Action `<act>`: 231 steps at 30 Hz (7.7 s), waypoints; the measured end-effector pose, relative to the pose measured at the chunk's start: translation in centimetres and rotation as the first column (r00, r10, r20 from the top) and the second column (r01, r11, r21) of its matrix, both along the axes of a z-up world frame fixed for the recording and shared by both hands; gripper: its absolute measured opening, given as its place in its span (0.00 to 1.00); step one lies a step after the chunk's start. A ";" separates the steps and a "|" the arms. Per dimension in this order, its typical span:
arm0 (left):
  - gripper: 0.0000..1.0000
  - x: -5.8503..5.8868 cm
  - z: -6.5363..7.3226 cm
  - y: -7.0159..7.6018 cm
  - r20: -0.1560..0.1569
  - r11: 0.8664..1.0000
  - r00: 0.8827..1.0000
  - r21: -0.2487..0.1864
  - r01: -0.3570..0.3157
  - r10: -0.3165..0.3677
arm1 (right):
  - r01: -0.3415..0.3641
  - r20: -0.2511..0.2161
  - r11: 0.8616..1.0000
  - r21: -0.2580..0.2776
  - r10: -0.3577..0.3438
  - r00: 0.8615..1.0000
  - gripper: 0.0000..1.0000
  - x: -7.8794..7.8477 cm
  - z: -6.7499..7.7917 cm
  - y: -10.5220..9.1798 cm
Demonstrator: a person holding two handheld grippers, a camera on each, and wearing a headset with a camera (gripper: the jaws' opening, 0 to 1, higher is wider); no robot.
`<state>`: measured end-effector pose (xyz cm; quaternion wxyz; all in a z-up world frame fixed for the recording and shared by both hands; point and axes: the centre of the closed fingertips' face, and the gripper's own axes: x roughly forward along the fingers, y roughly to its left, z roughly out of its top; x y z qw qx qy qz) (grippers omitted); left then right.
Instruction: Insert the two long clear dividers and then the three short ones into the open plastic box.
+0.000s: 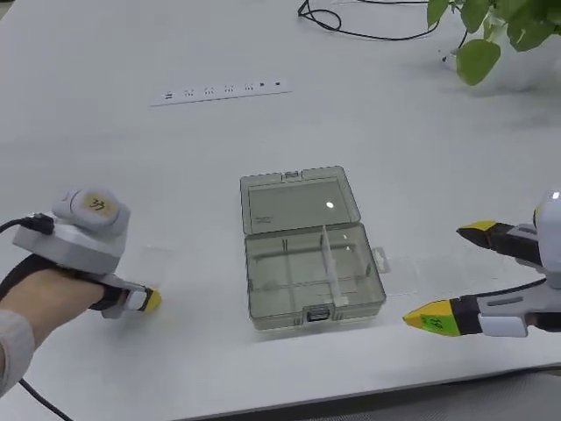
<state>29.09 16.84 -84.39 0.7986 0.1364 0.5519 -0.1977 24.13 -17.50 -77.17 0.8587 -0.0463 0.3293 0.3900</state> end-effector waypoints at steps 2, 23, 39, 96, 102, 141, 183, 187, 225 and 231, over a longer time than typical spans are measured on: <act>0.32 0.0 -0.1 0.1 -0.004 1.000 1.000 0.001 -0.002 0.002 | 0.004 -0.004 1.000 0.007 -0.004 1.000 1.00 0.0 0.0 0.0; 0.30 -0.5 0.1 0.0 0.047 0.999 0.999 -0.042 0.003 -0.001 | -0.004 -0.029 1.000 0.008 0.004 1.000 0.98 0.0 -0.2 1.6; 0.30 -0.1 1.4 -0.7 0.096 0.996 0.995 -0.084 0.029 -0.021 | -0.007 -0.026 1.000 -0.011 0.007 1.000 0.97 0.2 0.3 2.1; 0.30 0.3 10.4 -18.1 0.349 0.871 0.936 -0.471 0.139 0.039 | 0.308 -0.287 0.828 0.469 -0.187 0.940 0.14 6.3 5.0 14.4; 0.30 0.3 10.5 -18.4 0.349 0.867 0.936 -0.478 0.140 0.042 | 0.307 -0.300 0.832 0.462 -0.179 0.937 0.08 6.3 5.2 14.7; 1.00 -1.8 10.1 -16.8 0.601 0.659 0.700 -0.352 0.665 -0.386 | 0.441 -0.521 0.885 0.150 -0.308 0.796 0.01 6.9 3.9 13.5; 0.98 -2.4 7.0 -13.8 0.603 0.632 0.703 -0.387 0.671 -0.377 | 0.419 -0.625 0.836 -0.354 -0.545 0.560 0.01 4.7 -1.8 12.3; 0.98 -2.3 7.0 -13.7 0.601 0.635 0.710 -0.397 0.663 -0.366 | 0.403 -0.620 0.839 -0.365 -0.542 0.568 0.01 4.8 -2.0 12.3; 0.95 -1.7 6.5 -12.8 0.585 0.650 0.747 -0.440 0.620 -0.316 | 0.368 -0.602 0.848 -0.383 -0.531 0.597 0.01 4.8 -3.2 12.8; 0.95 -2.0 6.4 -13.0 0.582 0.648 0.746 -0.437 0.623 -0.325 | 0.355 -0.599 0.849 -0.391 -0.528 0.603 0.01 4.8 -3.3 13.1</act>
